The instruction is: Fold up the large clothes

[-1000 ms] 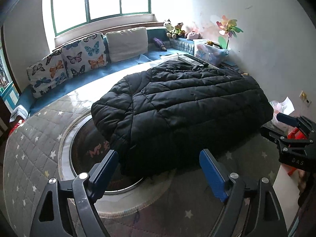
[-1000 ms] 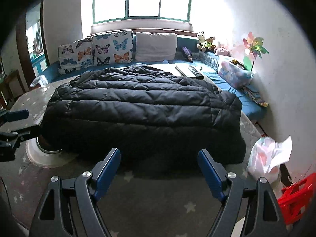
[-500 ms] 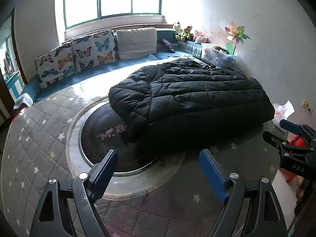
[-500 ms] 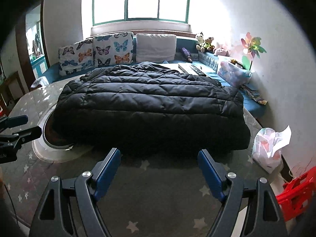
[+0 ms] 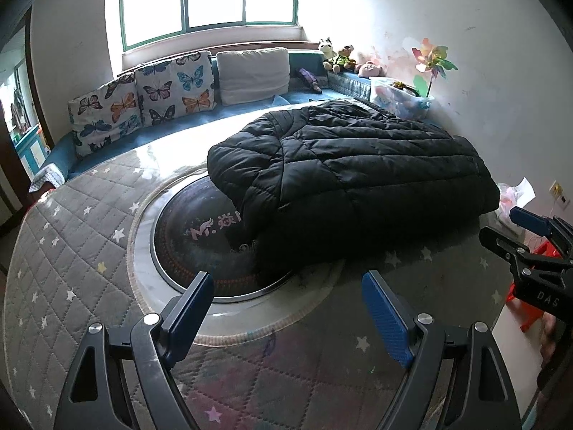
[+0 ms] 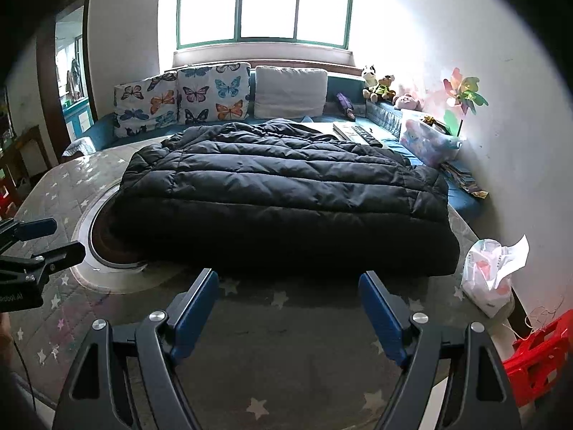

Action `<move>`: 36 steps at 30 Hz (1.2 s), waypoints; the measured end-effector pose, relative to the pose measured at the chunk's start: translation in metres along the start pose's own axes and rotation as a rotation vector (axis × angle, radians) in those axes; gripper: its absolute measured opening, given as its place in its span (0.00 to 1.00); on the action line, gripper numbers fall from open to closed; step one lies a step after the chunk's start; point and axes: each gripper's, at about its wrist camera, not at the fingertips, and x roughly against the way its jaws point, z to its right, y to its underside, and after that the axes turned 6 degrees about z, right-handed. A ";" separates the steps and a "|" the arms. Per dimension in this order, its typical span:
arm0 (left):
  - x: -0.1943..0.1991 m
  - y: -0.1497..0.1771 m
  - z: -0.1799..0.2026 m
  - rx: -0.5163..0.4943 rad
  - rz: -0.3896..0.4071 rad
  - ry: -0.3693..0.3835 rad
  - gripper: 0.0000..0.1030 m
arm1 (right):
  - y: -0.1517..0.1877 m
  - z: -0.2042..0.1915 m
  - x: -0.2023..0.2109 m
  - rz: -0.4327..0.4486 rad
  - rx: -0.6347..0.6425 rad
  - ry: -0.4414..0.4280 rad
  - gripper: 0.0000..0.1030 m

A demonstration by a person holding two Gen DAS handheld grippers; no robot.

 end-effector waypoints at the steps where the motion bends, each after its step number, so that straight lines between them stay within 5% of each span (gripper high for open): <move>1: 0.000 0.000 0.000 0.001 -0.001 0.002 0.88 | 0.000 -0.001 0.000 -0.001 0.001 0.001 0.86; 36: -0.007 0.010 -0.001 0.002 -0.028 0.002 0.88 | 0.001 -0.003 -0.003 -0.011 -0.002 -0.014 0.86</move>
